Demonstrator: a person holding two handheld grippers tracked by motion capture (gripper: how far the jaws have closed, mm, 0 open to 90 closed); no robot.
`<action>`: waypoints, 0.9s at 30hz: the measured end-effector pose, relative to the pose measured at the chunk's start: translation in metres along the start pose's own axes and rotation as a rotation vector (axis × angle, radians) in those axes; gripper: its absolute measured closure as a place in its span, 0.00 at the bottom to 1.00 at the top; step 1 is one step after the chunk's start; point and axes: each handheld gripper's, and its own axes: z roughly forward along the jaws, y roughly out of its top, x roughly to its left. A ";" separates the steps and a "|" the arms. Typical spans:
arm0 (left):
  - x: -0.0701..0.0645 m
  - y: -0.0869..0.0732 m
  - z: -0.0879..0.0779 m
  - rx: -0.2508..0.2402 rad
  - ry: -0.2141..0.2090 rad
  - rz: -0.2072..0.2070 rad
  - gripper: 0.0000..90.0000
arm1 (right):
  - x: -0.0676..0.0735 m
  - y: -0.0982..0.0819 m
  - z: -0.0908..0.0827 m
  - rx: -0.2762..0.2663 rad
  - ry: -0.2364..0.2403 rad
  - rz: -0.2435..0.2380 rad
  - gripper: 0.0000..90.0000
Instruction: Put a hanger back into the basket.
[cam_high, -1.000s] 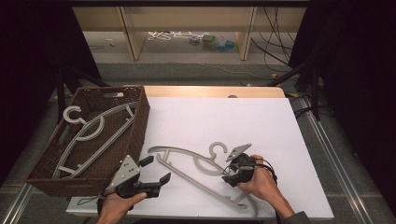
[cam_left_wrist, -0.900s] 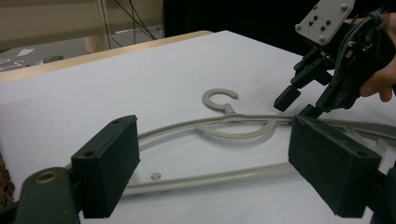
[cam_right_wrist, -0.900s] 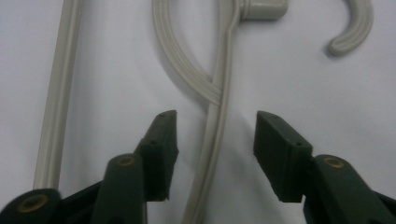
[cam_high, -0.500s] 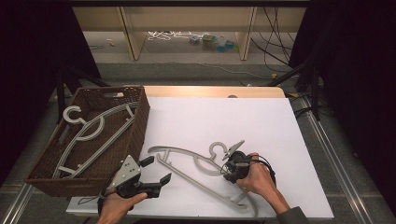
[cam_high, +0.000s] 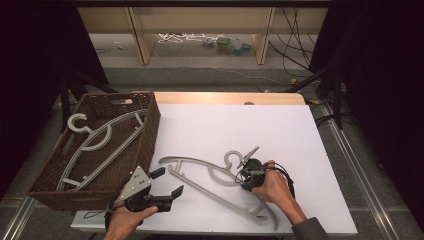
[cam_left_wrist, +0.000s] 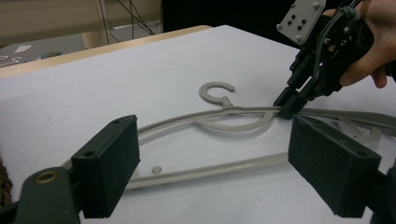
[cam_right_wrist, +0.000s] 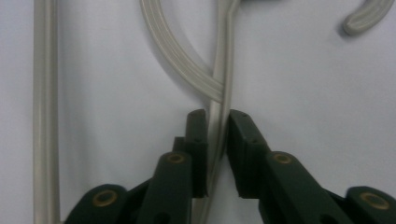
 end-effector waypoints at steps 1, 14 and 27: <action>0.000 -0.001 0.001 -0.004 0.000 -0.010 0.18 | 0.000 0.000 0.000 0.002 0.002 0.003 0.89; 0.000 -0.001 0.002 0.010 0.006 -0.011 0.18 | 0.002 0.001 -0.002 -0.018 -0.011 -0.050 0.92; -0.003 0.002 0.012 0.037 -0.024 0.017 0.19 | 0.016 0.004 -0.022 -0.063 -0.049 -0.204 0.92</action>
